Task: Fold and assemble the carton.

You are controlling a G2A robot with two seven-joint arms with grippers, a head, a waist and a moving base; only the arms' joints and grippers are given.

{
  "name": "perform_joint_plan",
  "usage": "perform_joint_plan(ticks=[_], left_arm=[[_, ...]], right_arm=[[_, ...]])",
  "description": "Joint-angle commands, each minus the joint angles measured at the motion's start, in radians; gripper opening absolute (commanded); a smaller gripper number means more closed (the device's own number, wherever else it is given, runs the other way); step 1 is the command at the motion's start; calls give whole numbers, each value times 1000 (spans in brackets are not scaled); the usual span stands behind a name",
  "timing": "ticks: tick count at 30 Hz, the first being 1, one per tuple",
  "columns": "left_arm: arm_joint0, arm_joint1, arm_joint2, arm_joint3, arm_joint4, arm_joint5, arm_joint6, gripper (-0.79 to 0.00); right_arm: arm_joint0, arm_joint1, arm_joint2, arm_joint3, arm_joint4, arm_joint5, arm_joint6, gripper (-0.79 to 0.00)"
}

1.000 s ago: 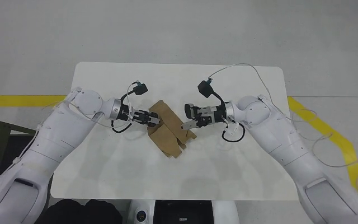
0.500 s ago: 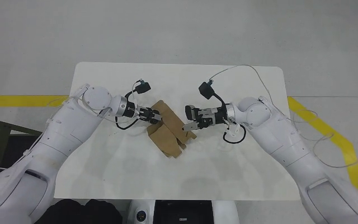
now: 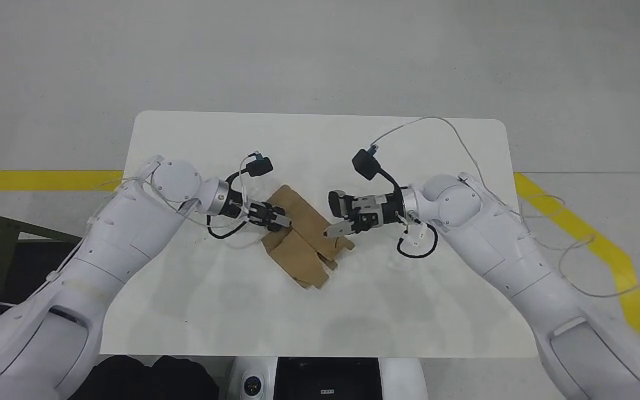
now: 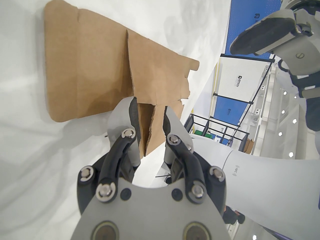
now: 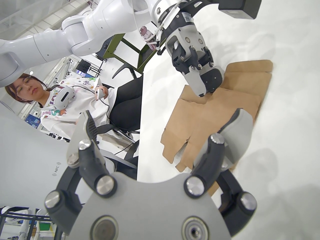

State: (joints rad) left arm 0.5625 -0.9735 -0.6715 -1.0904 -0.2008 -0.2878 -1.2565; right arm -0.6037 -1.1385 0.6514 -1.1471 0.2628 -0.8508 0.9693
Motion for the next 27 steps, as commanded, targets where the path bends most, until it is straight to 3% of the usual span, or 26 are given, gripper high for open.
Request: perform_joint_plan(ticks=[1,14,16,19,27], left_arm=[[1,-2,-2,-1,2,15,6,-566],[6,-13,-21,0,-12,73,13,-554],[6,-21,-17,8,-27,79,16,-610],[2,-33,-7,28,-44,84,17,-785],[-15,-61,9,71,-64,73,4,-785]], right_arm=[[3,0,-5,1,3,-1,-1,0],[12,5,-30,9,14,-13,-13,0],[14,6,-34,8,16,-14,-14,0],[15,7,-40,10,16,-15,-16,0],[16,13,-49,14,25,-19,-19,0]])
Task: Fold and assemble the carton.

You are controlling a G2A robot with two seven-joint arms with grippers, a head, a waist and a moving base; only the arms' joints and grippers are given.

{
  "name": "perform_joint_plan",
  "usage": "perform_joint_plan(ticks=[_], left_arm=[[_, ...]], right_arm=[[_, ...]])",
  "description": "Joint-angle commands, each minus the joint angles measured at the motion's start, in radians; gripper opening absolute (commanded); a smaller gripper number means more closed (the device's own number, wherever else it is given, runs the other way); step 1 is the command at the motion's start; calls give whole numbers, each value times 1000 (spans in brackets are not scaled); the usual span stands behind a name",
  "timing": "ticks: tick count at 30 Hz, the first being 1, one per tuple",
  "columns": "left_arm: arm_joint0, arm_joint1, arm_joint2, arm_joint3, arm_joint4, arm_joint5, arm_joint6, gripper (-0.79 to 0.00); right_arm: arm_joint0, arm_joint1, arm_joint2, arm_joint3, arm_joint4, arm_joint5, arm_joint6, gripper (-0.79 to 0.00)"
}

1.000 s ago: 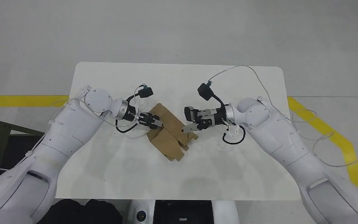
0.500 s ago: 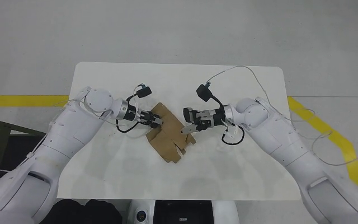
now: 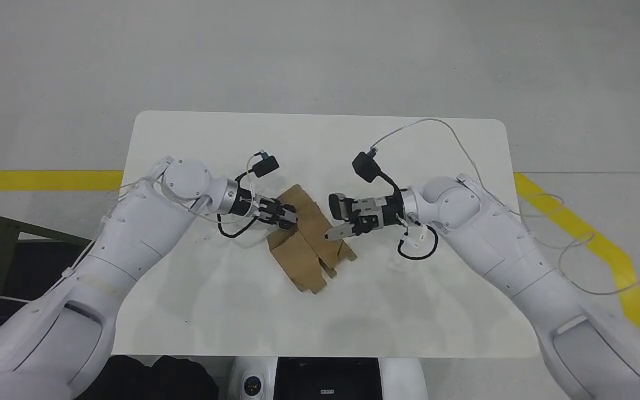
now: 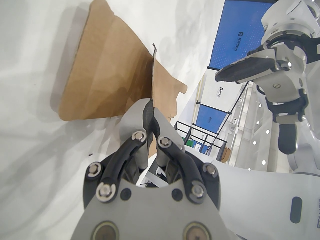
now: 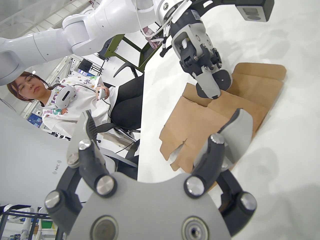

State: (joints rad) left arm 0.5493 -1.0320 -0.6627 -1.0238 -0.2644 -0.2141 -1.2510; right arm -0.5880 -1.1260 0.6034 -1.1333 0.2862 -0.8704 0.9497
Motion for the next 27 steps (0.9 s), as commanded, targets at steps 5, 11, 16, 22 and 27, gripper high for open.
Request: perform_joint_plan(ticks=[5,11,16,22,27], left_arm=[[-7,-9,-12,15,-28,-14,-10,-785],[-11,-1,-64,-11,-81,-33,-45,-785],[-3,15,-111,-57,-98,-37,-83,-785],[17,32,-148,-110,-83,-39,-128,-785],[31,40,-172,-144,-95,-35,-144,-785]], right_arm=[[2,3,-6,-3,3,-2,-2,0],[6,9,-14,0,-1,1,1,0],[17,21,-2,34,-38,-3,-3,0],[24,24,7,56,-101,-9,-10,0],[14,8,-21,58,-96,-8,-8,0]])
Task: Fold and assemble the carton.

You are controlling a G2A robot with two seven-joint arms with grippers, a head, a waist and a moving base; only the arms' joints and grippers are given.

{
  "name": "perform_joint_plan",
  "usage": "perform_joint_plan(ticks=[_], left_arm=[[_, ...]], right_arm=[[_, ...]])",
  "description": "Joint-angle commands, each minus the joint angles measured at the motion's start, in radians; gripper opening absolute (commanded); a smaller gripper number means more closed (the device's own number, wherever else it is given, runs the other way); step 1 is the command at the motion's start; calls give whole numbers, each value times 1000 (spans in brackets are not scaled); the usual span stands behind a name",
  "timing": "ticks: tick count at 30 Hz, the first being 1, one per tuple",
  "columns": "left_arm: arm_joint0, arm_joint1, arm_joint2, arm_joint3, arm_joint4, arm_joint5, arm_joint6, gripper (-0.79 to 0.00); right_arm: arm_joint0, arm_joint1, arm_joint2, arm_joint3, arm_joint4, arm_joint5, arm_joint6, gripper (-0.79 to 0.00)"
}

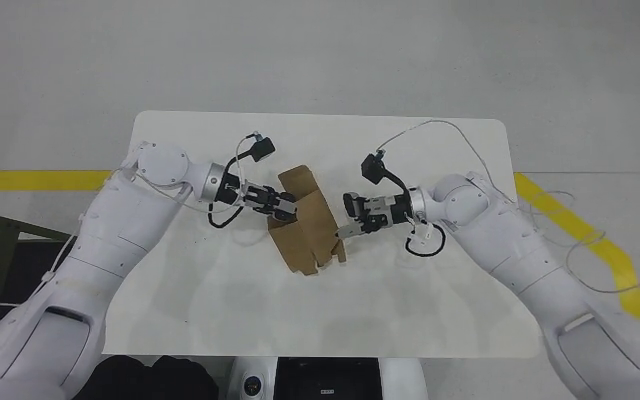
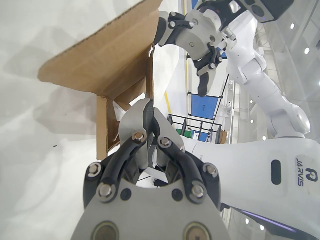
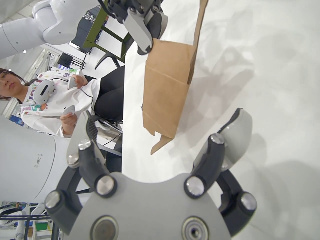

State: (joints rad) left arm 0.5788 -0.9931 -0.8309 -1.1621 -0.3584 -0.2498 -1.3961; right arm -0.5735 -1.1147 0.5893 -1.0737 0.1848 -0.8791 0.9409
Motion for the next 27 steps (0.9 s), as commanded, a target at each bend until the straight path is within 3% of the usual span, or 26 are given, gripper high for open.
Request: perform_joint_plan(ticks=[1,3,5,6,12,21,22,23,24,25,27], left_arm=[[2,2,-7,-12,2,0,1,-785],[3,2,-9,-24,4,-2,0,-785],[4,1,-8,-34,8,-3,-4,-785],[5,0,-6,-40,9,-4,-6,-785],[8,-5,-1,-58,5,-8,-12,-785],[6,-5,-13,-71,9,-15,-24,-785],[6,-5,-16,-74,8,-16,-23,-690],[6,-4,-20,-77,9,-18,-20,-459],[5,-3,-25,-82,11,-22,-16,-114],[4,-2,-32,-87,9,-25,-12,0],[3,1,-49,-95,4,-27,0,0]], right_arm=[[0,-7,-14,-2,12,-2,-2,0],[1,-15,-27,-3,31,-9,-9,-145],[5,-22,-40,-2,46,-14,-14,-342],[8,-25,-46,-1,51,-16,-16,-394],[28,-38,-84,16,64,-17,-17,-446],[51,-45,-125,37,90,-26,-26,-668],[54,-45,-128,39,94,-28,-28,-702],[56,-46,-132,39,96,-29,-29,-742],[58,-46,-135,40,100,-31,-31,-763],[60,-46,-138,42,102,-32,-32,-785],[64,-46,-144,44,110,-34,-34,-785]])
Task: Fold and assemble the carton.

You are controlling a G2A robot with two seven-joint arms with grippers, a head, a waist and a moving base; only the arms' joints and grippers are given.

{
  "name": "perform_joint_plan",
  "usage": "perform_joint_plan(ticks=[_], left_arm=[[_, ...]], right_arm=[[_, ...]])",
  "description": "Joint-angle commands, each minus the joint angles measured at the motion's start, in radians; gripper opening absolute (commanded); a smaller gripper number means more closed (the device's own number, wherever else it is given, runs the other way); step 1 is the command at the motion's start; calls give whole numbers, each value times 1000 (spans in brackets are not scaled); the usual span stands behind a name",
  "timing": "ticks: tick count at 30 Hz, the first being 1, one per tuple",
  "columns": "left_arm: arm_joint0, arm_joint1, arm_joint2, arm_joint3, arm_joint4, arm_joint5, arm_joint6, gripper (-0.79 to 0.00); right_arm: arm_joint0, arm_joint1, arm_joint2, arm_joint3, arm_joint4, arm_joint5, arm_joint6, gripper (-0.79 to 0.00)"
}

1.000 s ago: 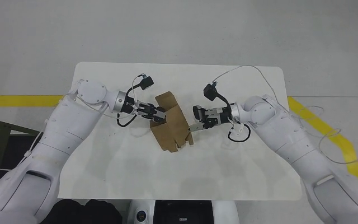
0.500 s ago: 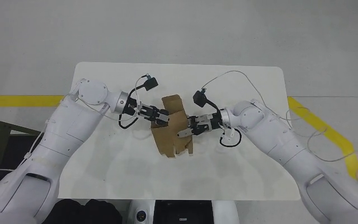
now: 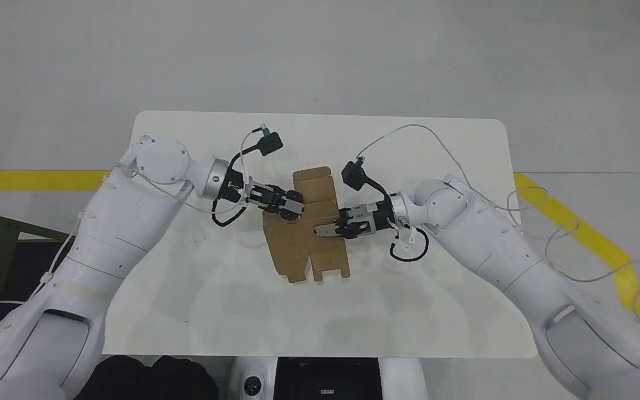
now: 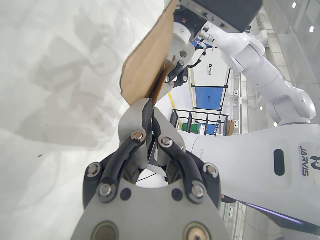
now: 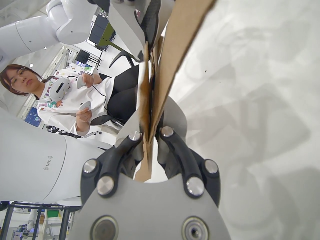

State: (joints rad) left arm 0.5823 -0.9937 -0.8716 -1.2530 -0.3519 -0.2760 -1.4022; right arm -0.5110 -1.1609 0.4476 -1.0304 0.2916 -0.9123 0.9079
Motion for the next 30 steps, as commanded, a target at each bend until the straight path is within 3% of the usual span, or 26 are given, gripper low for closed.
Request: perform_joint_plan(ticks=[1,9,16,23,30], left_arm=[[0,3,-17,-10,-6,-4,13,0],[24,26,-109,-58,41,-33,105,0],[116,58,-202,-97,134,-25,210,0],[215,74,-234,-155,147,-22,227,0],[259,77,-245,-187,130,-25,256,0]], right_arm=[[4,0,-4,2,7,-2,-2,-785],[9,0,18,32,69,-9,-11,-785],[-12,7,70,19,100,9,-44,-785],[-54,12,132,-10,76,70,-169,-785],[-102,16,183,-51,46,120,-255,-785]])
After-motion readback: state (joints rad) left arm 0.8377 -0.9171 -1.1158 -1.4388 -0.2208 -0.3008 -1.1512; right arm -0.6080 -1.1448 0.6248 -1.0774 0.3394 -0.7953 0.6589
